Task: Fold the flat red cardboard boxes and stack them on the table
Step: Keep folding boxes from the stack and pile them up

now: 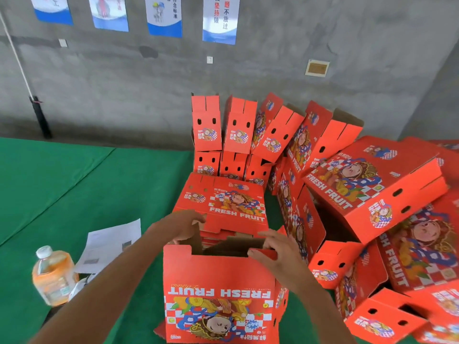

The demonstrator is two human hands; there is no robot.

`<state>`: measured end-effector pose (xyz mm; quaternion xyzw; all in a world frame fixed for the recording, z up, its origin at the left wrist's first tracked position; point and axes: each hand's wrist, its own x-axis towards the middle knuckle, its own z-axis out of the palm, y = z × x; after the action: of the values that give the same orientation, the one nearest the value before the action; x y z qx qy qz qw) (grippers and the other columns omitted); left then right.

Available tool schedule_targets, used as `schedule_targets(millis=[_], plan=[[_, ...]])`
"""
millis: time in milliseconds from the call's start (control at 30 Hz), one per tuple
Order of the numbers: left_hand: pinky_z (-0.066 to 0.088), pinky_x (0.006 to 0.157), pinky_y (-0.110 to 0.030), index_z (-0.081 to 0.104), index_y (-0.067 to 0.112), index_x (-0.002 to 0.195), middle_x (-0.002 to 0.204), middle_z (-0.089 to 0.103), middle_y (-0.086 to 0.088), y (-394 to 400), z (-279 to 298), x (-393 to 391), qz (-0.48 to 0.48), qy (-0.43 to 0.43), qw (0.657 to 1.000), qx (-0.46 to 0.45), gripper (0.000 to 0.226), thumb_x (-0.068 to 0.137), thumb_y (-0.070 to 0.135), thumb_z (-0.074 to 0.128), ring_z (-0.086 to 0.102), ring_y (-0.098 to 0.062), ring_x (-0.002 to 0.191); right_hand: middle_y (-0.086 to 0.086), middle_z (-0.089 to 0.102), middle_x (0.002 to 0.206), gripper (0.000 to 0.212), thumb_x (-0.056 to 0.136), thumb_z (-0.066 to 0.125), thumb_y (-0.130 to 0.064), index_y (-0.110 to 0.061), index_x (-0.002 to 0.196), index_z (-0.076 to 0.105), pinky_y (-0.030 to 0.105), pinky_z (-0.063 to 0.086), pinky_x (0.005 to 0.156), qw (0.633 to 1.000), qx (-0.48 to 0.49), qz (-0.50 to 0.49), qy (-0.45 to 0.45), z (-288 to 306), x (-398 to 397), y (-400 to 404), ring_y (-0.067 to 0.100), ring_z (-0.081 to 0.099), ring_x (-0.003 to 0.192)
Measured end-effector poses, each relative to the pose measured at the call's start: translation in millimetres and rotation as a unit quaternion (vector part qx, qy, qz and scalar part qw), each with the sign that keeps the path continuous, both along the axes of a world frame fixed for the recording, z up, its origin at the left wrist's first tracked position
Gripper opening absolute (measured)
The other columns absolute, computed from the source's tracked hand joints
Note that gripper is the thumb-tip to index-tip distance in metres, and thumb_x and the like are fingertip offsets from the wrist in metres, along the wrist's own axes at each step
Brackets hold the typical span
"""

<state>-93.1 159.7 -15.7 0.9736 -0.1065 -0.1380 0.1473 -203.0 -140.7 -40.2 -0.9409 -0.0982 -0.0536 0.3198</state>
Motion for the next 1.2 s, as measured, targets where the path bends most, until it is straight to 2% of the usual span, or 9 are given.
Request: schedule_targets(millis=[233,467,600,700,833,933,1033,1133,1200], plan=[[0.057,0.057,-0.025,0.074,0.012,0.118,0.108,0.070,-0.007,45.5,15.8,-16.5,0.126,-0.068,0.974,-0.173,0.047,0.087,-0.007,0.045,0.067,-0.010,0.056,-0.033,0.060,0.124,0.063,0.097,0.024,-0.081,-0.034,0.084,0.063,0.037,0.004,0.128,0.977,-0.169,0.033,-0.124,16.0,-26.1,-43.9,-0.016,0.032,0.137],[0.052,0.090,-0.041,0.077,0.016,0.113,0.131,0.066,-0.004,24.2,-36.5,-58.1,0.170,-0.243,0.942,-0.157,0.027,0.094,0.005,0.060,0.061,-0.029,0.117,-0.024,0.069,0.105,0.068,0.095,0.030,-0.077,-0.031,0.102,0.079,0.039,0.007,0.127,0.972,-0.199,-0.016,-0.128,3.8,-30.3,-25.6,-0.003,0.043,0.126],[0.052,0.101,-0.046,0.079,0.015,0.112,0.142,0.061,0.000,21.0,-71.4,-79.5,0.097,-0.303,0.925,-0.209,0.046,0.083,-0.016,0.059,0.054,-0.027,0.130,-0.017,0.073,0.107,0.029,0.085,0.066,-0.058,-0.035,0.096,0.081,0.046,0.014,0.122,0.956,-0.239,-0.055,-0.161,-11.9,-37.6,-24.5,0.019,0.057,0.127],[0.050,0.106,-0.048,0.081,0.016,0.100,0.132,0.066,0.006,10.4,-95.7,-98.4,0.055,-0.268,0.924,-0.267,0.037,0.087,-0.011,0.060,0.058,-0.021,0.126,-0.007,0.073,0.116,0.030,0.068,0.088,-0.035,-0.034,0.097,0.082,0.055,0.019,0.119,0.946,-0.273,-0.071,-0.161,-27.3,-40.1,-18.9,0.032,0.060,0.128],[0.044,0.111,-0.044,0.079,0.031,0.102,0.139,0.061,0.015,2.4,-118.5,-123.0,-0.020,-0.259,0.936,-0.238,0.029,0.086,0.037,0.056,0.047,-0.006,0.139,-0.002,0.069,0.126,0.045,0.066,0.086,-0.027,-0.033,0.110,0.079,0.056,0.027,0.118,0.947,-0.290,-0.094,-0.101,-52.0,-42.1,-21.1,0.030,0.057,0.133],[0.034,0.118,-0.046,0.076,0.030,0.117,0.160,0.042,0.006,-12.5,-133.4,-132.3,-0.032,-0.254,0.940,-0.226,0.029,0.088,0.030,0.074,0.025,-0.014,0.156,0.001,0.065,0.137,0.043,0.069,0.086,-0.023,-0.028,0.111,0.079,0.055,0.037,0.117,0.954,-0.264,-0.106,-0.099,-63.2,-42.5,-23.6,0.029,0.051,0.140],[0.023,0.117,-0.041,0.053,0.035,0.143,0.171,0.013,0.009,-27.5,-136.4,-133.5,0.089,-0.231,0.933,-0.262,0.065,0.086,0.021,0.081,0.004,-0.015,0.159,0.005,0.049,0.155,0.046,0.071,0.088,-0.027,-0.026,0.116,0.075,0.054,0.040,0.116,0.960,-0.217,-0.128,-0.125,-65.7,-39.5,-28.1,0.028,0.037,0.149],[0.044,0.109,-0.040,0.015,0.040,0.160,0.164,0.020,0.020,-34.6,-132.2,-130.2,0.266,-0.096,0.870,-0.405,0.101,0.087,0.020,0.082,0.036,-0.013,0.143,0.004,0.018,0.171,0.086,0.077,0.087,-0.033,-0.028,0.151,0.045,0.053,0.033,0.121,0.968,-0.122,-0.175,-0.131,-70.4,-39.6,-33.1,0.027,0.018,0.158],[0.058,0.082,-0.031,0.031,0.027,0.156,0.149,0.049,0.011,-37.1,-132.6,-126.3,0.346,0.035,0.810,-0.473,0.087,0.087,0.027,0.083,0.063,-0.017,0.115,-0.007,0.005,0.173,0.114,0.078,0.088,-0.025,-0.035,0.163,0.013,0.043,0.026,0.123,0.965,0.054,-0.245,-0.078,-76.3,-42.1,-36.8,0.016,0.012,0.158]])
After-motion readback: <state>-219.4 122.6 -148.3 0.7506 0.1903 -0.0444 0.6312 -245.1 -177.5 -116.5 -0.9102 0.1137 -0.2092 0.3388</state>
